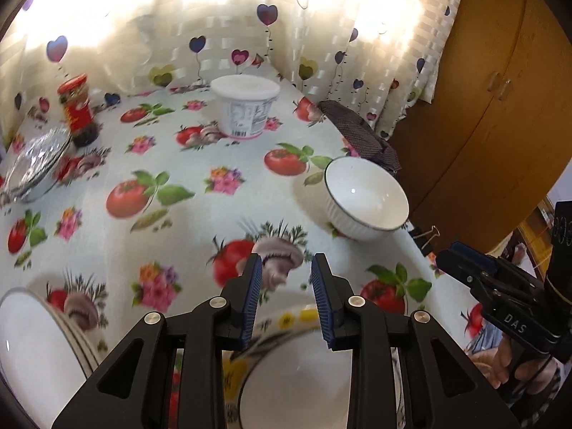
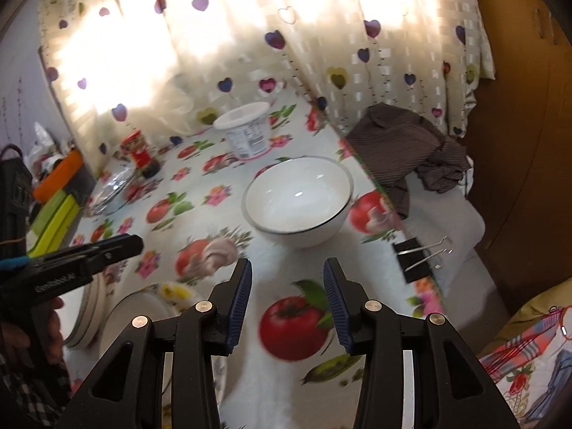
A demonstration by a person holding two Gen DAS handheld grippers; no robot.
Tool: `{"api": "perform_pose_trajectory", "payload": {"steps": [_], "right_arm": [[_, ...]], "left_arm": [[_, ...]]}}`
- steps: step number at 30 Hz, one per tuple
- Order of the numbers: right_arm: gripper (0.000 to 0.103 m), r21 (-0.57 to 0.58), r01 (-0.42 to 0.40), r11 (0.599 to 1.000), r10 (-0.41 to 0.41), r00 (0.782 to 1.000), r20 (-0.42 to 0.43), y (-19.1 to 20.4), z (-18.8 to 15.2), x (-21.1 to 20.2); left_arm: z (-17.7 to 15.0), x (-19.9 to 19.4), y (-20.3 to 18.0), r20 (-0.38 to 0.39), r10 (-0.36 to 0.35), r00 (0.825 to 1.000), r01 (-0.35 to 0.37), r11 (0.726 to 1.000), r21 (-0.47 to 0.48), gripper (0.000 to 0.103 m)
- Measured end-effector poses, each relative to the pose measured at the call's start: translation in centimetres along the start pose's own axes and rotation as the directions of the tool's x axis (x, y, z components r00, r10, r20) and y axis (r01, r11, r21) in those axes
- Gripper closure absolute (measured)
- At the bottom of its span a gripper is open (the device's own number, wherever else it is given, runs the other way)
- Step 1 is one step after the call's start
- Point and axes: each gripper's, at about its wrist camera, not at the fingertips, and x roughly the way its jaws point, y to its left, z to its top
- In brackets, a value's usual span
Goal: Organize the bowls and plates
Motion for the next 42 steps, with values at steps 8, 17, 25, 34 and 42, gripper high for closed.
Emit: {"api": "perform_pose_trajectory", "payload": {"steps": [8,17,25,34,42], "right_arm": [[0.062,0.006,0.058,0.998,-0.058,0.998,-0.017,-1.9,2.1,2.6],[0.061,0.017,0.070,0.997,-0.069,0.997,-0.037,-3.3,3.9,4.9],[0.062,0.020,0.067,0.998,-0.066,0.996,-0.062,-4.2,4.6,7.1],[0.068,0.009,0.075,0.997,-0.074,0.994,-0.083,-4.3,5.2,8.8],[0.080,0.012,0.073,0.997,-0.071,0.993,-0.099,-4.5,5.3,9.8]], "left_arm": [[3.2,2.8,-1.7,-0.041,-0.019,0.999,0.021,0.999,0.050,0.073],[5.3,6.5,-2.9,-0.091,-0.025,0.996,0.032,0.997,0.070,0.073],[5.9,8.9,-3.8,-0.138,-0.034,0.990,0.046,0.995,0.086,0.073],[6.6,11.0,-4.5,-0.165,-0.022,0.986,0.039,0.995,0.097,0.073],[6.4,12.1,-4.7,-0.185,-0.009,0.983,0.027,0.995,0.099,0.073]]}}
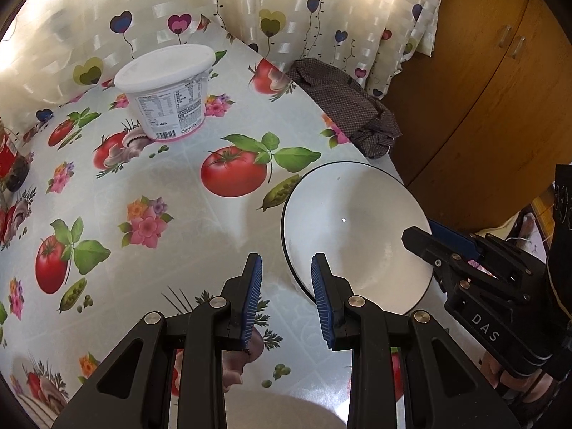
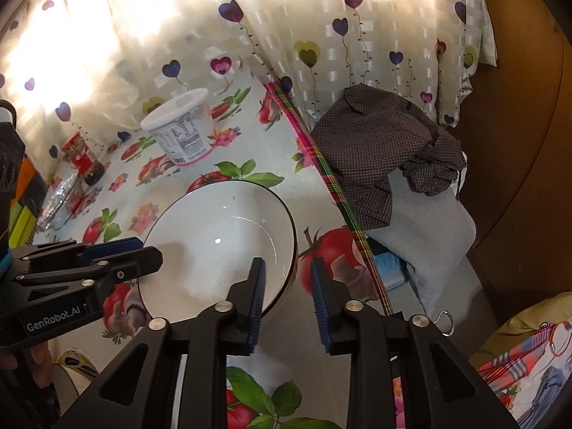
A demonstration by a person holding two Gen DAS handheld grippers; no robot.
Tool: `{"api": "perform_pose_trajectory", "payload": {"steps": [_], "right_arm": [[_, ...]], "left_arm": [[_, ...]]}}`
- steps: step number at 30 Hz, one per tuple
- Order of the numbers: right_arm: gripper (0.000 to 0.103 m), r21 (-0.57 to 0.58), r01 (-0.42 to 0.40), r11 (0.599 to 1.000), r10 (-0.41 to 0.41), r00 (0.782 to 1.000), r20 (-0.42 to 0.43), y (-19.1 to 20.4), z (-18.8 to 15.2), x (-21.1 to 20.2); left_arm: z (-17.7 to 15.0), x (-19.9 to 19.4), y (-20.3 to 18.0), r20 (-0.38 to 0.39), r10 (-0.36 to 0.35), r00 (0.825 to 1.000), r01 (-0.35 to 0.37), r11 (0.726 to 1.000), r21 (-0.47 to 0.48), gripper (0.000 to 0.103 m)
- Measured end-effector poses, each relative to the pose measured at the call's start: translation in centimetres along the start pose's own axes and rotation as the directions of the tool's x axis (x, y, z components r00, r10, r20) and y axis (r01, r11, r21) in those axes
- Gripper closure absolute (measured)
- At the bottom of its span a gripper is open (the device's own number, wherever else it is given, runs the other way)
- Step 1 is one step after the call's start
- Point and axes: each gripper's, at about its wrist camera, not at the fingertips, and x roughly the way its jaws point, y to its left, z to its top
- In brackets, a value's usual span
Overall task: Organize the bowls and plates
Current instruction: 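Grip the remaining white bowl rim with the left tool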
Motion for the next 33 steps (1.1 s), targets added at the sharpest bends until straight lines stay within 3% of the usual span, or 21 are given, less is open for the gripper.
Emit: {"api": "perform_pose_trajectory", "payload": {"steps": [6,12,23,33], "right_arm": [[0.086,-0.003,-0.010,1.000,0.010,1.000,0.001,0.2,0.0,0.1],[0.086,0.000,-0.009,1.000,0.009,1.000,0.001,0.3,0.1,0.1],[0.086,-0.008,-0.011,1.000,0.011,1.000,-0.003,0.3,0.1,0.2],[0.086,0.016,-0.030,0.999,0.029,0.999,0.017,0.0,-0.6,-1.4]], "left_arm": [[0.0,0.4,0.1,0.001,-0.001,1.000,0.001,1.000,-0.014,0.074],[0.1,0.5,-0.5,0.006,-0.003,1.000,0.003,1.000,0.001,0.086],[-0.1,0.4,-0.9,0.021,0.032,0.999,-0.032,0.999,0.021,0.087],[-0.5,-1.3,-1.2,0.056,0.021,0.998,-0.022,1.000,0.015,0.087]]}}
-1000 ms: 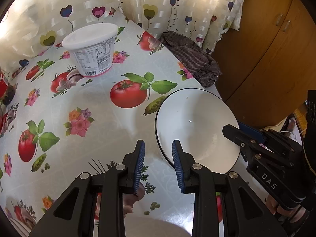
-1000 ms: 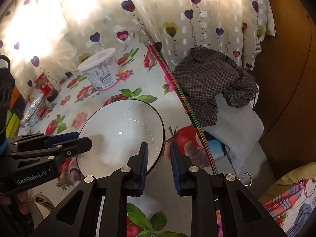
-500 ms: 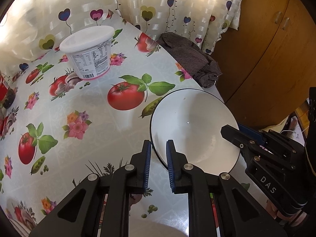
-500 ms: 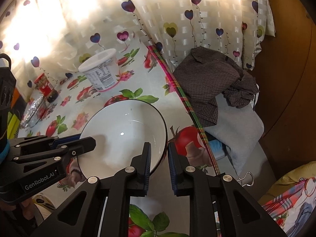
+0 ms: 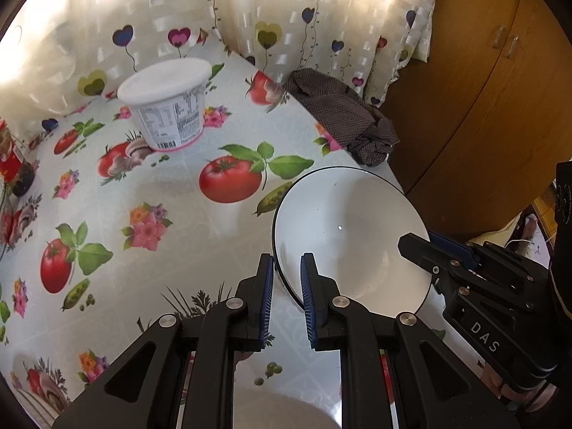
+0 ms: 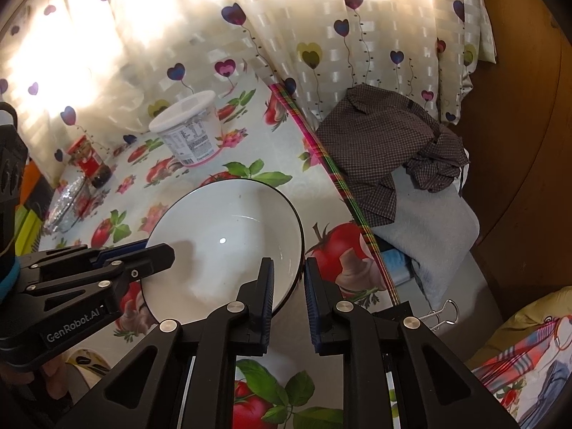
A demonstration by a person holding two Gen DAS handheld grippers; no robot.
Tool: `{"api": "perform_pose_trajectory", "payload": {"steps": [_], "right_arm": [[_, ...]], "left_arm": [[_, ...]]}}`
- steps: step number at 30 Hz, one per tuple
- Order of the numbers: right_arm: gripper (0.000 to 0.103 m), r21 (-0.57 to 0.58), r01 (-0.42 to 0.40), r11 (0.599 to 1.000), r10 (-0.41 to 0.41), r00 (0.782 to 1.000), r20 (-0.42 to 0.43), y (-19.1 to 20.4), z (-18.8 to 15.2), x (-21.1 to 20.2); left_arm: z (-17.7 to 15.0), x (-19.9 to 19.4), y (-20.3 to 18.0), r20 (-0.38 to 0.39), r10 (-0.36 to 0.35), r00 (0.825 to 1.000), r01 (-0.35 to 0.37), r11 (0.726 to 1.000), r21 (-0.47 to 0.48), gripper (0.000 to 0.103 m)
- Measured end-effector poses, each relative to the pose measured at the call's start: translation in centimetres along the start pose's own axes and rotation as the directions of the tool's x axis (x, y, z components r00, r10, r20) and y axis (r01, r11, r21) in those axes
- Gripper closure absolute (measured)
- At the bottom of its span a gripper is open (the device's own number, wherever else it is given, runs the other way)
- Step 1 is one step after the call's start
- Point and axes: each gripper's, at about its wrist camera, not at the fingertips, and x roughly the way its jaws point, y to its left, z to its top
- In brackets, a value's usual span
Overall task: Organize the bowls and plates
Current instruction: 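Grip the remaining white bowl rim with the left tool, then lift the white bowl with the left tool and lower it into the nested bowls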
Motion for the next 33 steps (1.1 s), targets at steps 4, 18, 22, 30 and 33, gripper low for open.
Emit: {"api": "perform_pose_trajectory", "payload": {"steps": [4,18,22,30,33], "right_arm": [[0.086,0.008,-0.003,1.000,0.003,1.000,0.008,0.2,-0.3,-1.1],[0.086,-0.017,-0.034,0.999,0.035,0.997,0.066,2.4,-1.2,-6.0],[0.086,-0.022,-0.047,0.999,0.048,0.996,0.081,3.0,-1.7,-7.2],[0.086,-0.043,-0.070,0.997,0.074,0.992,0.105,4.6,-2.8,-9.5],[0.086,-0.046,-0.076,0.996,0.081,0.991,0.111,5.1,-3.2,-10.2]], "left_arm": [[-0.1,-1.1,-0.3,0.016,-0.001,1.000,0.001,1.000,0.003,0.087],[-2.1,-5.5,-0.5,0.077,-0.003,0.997,0.004,1.000,-0.013,0.087],[-2.9,-7.0,-0.4,0.097,-0.007,0.995,0.010,1.000,-0.028,0.087],[-4.6,-9.4,-0.2,0.129,0.003,0.992,0.002,0.999,-0.039,0.087],[-5.3,-10.2,-0.1,0.138,0.003,0.990,0.004,0.999,-0.048,0.087]]}}
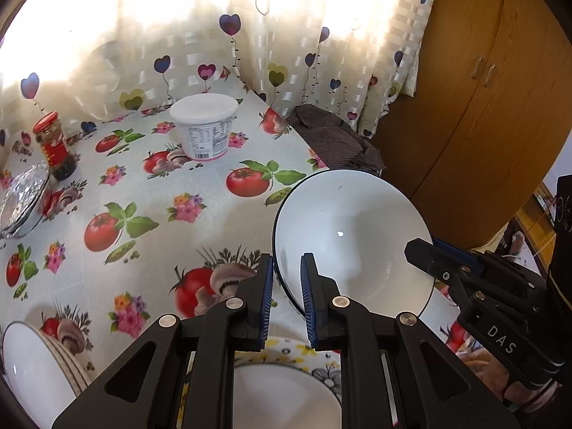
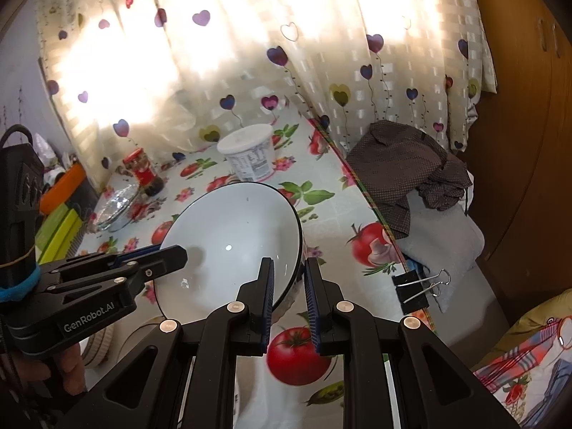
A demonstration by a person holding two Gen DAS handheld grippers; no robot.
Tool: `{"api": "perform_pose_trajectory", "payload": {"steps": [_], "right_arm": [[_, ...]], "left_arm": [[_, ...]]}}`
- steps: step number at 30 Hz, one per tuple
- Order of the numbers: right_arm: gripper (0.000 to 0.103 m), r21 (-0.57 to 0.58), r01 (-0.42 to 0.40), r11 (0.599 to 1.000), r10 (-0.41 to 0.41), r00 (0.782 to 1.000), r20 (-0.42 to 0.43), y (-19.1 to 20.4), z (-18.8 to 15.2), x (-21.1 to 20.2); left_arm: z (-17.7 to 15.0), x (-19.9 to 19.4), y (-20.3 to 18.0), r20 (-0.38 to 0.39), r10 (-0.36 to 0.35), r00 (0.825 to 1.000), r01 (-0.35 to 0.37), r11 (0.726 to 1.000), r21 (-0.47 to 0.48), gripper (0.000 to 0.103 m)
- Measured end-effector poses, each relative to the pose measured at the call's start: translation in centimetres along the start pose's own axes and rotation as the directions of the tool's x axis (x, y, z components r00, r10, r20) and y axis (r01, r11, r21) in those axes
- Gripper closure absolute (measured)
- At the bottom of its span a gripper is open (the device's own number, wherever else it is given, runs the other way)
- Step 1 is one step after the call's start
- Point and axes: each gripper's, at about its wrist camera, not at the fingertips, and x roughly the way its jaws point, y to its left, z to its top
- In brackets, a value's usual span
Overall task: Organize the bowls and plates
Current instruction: 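Lift the white bowl with the left tool and lower it into the nested bowls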
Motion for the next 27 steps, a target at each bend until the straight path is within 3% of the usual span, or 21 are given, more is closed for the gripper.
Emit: {"api": "perform_pose_trajectory", "payload": {"steps": [27], "right_arm": [[0.086,-0.022,-0.095,0.995,0.095,0.995,-0.021,4.9,-4.3,-2.4]], "left_arm": [[-6.2,-5.9,3.3,0.072,0.022,0.997,-0.015,0.995,-0.098,0.087]]}}
